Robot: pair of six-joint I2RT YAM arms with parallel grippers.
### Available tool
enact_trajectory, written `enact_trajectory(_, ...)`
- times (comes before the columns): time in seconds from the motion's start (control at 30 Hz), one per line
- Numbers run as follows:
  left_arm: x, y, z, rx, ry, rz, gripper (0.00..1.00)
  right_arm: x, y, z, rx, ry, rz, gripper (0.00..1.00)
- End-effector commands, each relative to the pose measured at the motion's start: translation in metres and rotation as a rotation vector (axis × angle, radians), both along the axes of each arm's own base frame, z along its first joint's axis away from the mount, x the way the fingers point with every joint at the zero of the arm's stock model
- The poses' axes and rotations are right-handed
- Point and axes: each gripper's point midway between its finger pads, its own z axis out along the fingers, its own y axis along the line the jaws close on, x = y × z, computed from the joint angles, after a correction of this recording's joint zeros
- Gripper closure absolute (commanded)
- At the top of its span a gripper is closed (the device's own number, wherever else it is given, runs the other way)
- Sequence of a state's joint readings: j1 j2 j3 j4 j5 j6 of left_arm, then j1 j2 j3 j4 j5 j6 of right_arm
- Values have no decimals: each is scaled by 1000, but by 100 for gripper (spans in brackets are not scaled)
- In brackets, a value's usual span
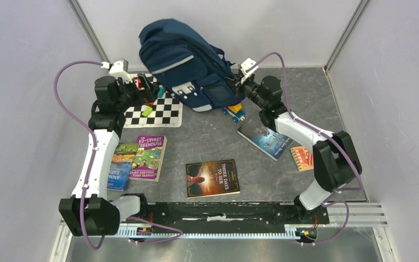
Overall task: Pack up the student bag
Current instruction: Pick up the student bag at the center of the board.
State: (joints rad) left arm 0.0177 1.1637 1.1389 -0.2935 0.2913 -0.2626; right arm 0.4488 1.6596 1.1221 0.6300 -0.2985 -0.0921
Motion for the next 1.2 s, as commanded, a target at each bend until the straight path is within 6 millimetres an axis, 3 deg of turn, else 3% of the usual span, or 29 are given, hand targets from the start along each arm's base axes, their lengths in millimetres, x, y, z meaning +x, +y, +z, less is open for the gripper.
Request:
enact_trajectory(0.0,4,31,13,64,-67,93,0,-42,-23,135,202,-322,-24,100)
enact_trajectory(0.13,1,47,14,146,-83,125,0,-58,-28,139,209,-274,-10,100)
enact_trajectory(0.5,-19,0,29,180,-245,-182,0,-67,-29,129,161,-173,5,100)
enact_trajectory(0.77,-10,36,19,234,-188,22,0,-74,-35,149,252,-131,26,100)
enact_trajectory(0.87,-12,39,25,237,-218,45,0,-79,-41,155,287,-124,64,100)
enact_trajectory(0.97,-19,24,33,216,-267,-36,0,-83,-51,160,310,-129,100,100)
enact_trajectory(1.17,-49,-28,57,164,-327,-357,0,-91,-69,161,222,-163,203,100)
